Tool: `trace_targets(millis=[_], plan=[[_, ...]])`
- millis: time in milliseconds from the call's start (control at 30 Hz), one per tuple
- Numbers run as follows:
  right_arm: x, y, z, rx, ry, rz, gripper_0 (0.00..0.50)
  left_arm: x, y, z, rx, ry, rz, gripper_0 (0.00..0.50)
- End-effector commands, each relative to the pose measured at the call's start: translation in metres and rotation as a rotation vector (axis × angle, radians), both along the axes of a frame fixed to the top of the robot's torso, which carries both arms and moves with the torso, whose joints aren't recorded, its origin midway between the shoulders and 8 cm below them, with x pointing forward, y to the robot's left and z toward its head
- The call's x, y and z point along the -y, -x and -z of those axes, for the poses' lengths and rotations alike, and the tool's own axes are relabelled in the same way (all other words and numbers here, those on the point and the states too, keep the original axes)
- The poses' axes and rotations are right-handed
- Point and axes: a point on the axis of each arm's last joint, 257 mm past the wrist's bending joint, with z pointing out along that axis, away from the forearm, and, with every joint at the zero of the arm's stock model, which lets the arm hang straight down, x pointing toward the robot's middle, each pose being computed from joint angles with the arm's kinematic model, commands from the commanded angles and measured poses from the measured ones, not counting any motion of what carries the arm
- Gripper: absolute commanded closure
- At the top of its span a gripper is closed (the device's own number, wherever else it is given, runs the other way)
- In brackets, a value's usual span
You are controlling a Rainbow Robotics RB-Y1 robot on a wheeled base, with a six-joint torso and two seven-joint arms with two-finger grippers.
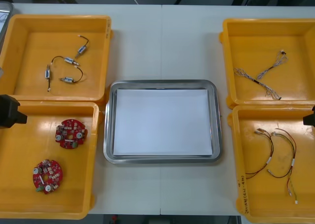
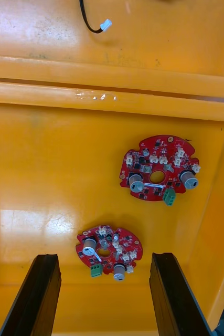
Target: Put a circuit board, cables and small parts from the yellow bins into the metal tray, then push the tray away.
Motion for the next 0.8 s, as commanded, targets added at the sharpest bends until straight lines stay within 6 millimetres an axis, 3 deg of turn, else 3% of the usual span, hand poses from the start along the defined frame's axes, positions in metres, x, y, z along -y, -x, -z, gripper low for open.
trace_targets(millis=[33, 800], plan=[[0.0159, 0.0046, -0.0075, 0.001, 0.060, -0.019, 0.000, -0.0146, 0.0049, -0.0118, 0.018, -0.061, 0.023, 0.000], [0.0159, 0.0046, -0.0075, 0.001, 0.060, -0.019, 0.000, -0.0146, 0.0049, -0.0118, 0.018, -0.061, 0.023, 0.000]])
